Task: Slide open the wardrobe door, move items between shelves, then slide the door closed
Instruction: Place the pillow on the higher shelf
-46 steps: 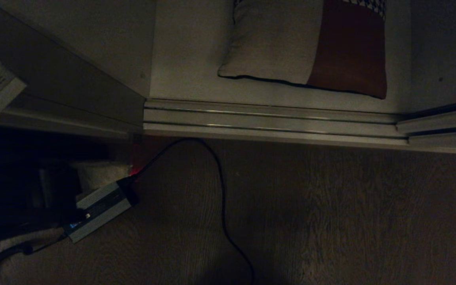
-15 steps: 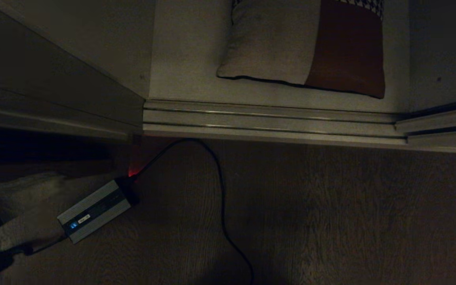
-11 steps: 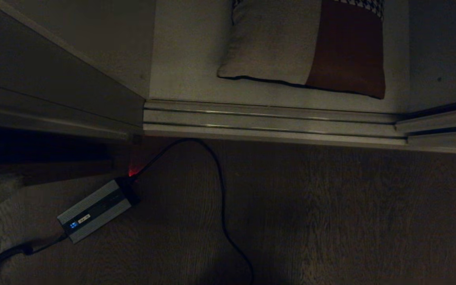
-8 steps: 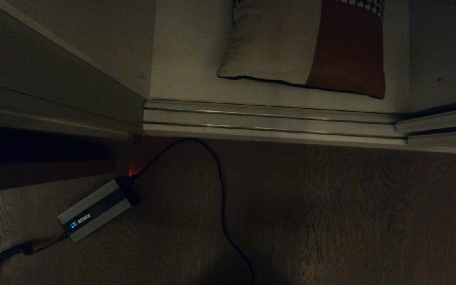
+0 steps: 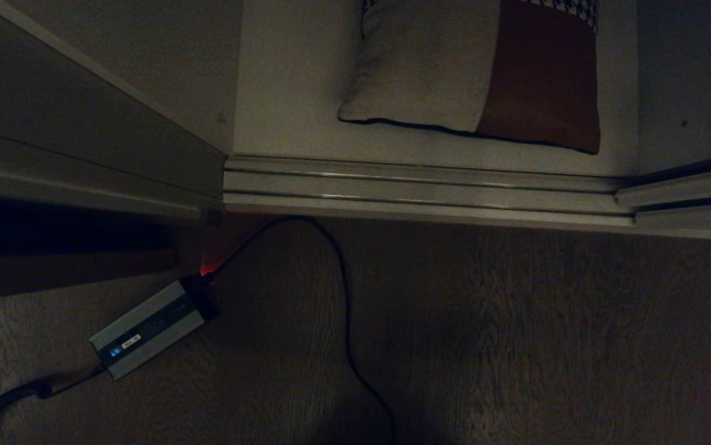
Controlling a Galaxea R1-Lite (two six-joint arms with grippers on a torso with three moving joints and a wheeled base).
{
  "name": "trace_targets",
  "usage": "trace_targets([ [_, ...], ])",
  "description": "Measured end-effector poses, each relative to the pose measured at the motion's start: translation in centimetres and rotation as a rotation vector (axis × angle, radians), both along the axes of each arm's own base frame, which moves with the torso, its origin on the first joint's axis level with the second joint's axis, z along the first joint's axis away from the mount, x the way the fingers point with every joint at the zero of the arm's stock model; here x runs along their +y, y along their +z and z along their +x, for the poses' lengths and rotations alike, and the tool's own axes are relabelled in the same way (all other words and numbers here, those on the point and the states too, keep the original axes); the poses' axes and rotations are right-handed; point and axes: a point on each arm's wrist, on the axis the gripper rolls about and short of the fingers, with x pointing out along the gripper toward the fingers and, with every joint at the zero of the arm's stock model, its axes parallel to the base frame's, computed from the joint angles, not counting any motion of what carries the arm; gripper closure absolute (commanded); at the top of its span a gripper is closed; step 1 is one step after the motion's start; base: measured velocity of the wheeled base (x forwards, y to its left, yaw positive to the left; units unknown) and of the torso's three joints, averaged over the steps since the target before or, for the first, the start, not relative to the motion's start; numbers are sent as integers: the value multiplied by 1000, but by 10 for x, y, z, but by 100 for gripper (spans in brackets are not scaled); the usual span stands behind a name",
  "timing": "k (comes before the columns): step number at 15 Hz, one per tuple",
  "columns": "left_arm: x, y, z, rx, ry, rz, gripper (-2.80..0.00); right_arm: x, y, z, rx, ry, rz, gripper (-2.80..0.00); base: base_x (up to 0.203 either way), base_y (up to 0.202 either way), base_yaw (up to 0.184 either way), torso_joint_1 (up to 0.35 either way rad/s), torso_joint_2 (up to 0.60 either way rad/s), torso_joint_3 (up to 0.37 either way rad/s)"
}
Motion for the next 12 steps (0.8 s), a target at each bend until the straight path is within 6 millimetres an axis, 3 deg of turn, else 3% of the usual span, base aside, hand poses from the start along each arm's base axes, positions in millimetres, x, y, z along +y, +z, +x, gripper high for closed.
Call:
trace_targets([
  [5,-1,-23,-16,-52,175,-2,0,-1,-21,-6,-43,-65,-9,0,0,0,0,0,0,0],
  [9,-6,-27,-13,-15,-102,40,0,0,-29,-5,-30,13,-1,0,0,0,0,0,0,0],
  [12,-8,-66,-1,106,-209,62,0,2,-30,-5,-31,79,6,0,0,0,0,0,0,0],
])
